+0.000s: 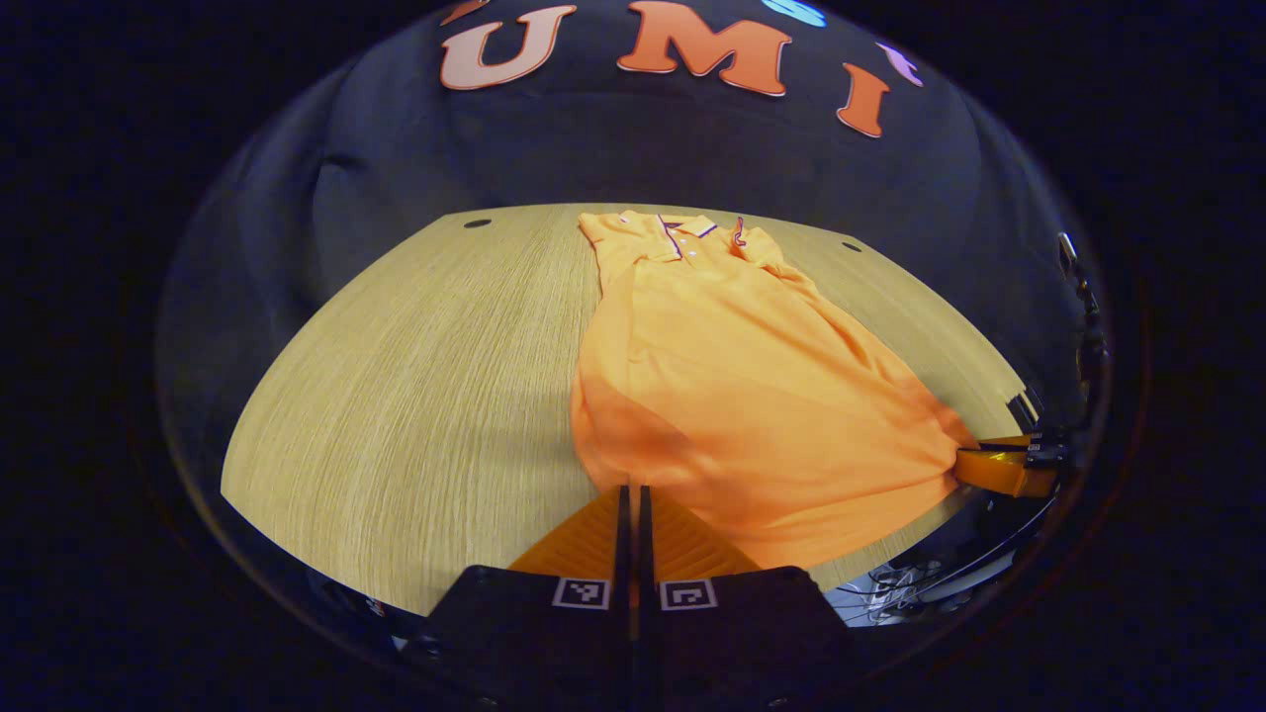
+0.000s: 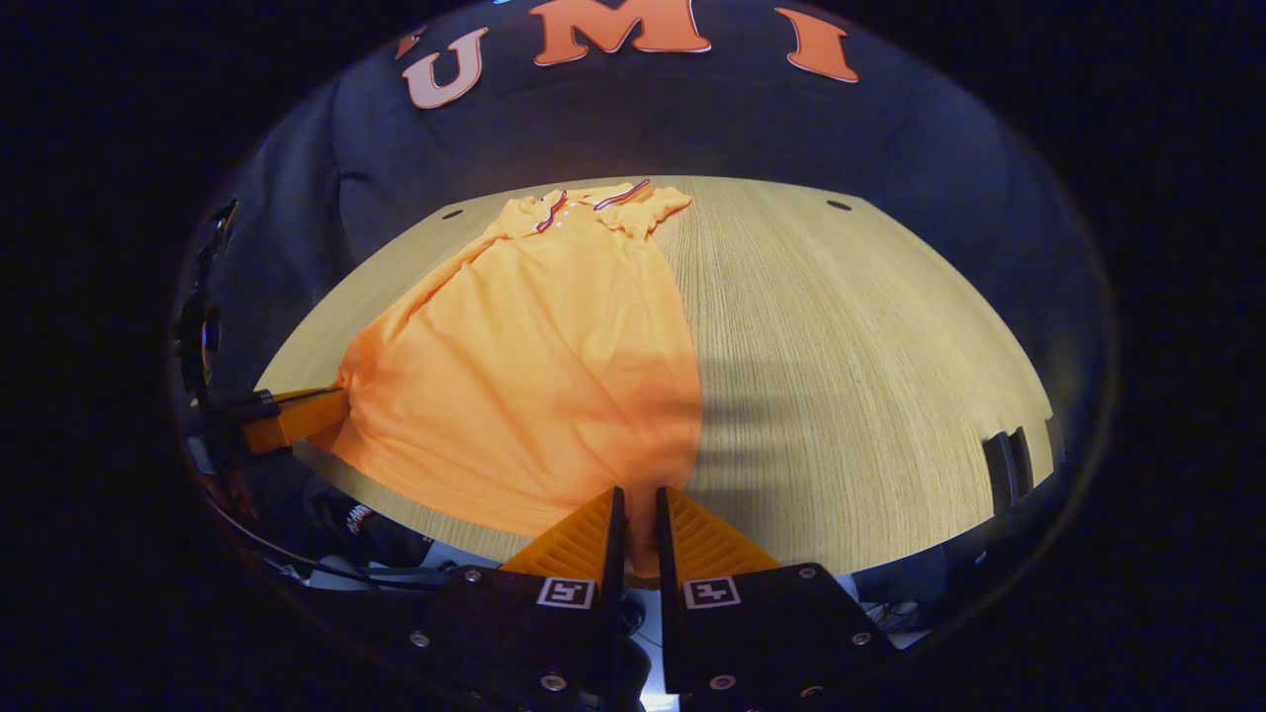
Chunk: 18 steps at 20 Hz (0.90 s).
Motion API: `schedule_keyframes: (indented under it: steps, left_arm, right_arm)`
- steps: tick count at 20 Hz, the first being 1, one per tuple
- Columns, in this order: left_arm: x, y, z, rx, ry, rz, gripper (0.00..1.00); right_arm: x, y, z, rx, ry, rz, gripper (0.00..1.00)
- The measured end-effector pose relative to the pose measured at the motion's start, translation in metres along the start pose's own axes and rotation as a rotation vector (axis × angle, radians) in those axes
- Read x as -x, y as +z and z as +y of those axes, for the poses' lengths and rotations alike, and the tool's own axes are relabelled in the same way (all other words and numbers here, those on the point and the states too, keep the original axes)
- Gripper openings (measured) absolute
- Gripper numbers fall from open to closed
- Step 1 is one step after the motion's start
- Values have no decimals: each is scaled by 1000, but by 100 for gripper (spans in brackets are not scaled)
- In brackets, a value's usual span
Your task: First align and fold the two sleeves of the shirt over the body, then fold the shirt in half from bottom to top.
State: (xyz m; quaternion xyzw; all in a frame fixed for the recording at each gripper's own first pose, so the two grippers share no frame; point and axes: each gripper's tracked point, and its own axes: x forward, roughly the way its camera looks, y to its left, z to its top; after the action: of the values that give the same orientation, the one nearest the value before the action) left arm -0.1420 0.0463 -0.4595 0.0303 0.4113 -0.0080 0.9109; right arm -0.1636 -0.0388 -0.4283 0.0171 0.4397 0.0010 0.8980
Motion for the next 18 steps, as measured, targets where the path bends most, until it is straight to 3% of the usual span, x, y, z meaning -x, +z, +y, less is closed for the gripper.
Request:
schedule_keyframes:
  steps: [1,2,7,18]
  left_arm:
    - [1,-1,0,-2,-1,14,5]
    - [1,-2,-1,-1,-13,33,5]
    - [0,8,-4,46,-29,83,1]
    - [4,95,-11,75,-49,-51,1]
  right_arm:
    - [-7,-2,-2,-38,4,10,19]
    - [-1,8,-1,-95,18,7,1]
    - [2,17,3,-93,64,15,1]
    - [8,89,6,-132,169,-81,0]
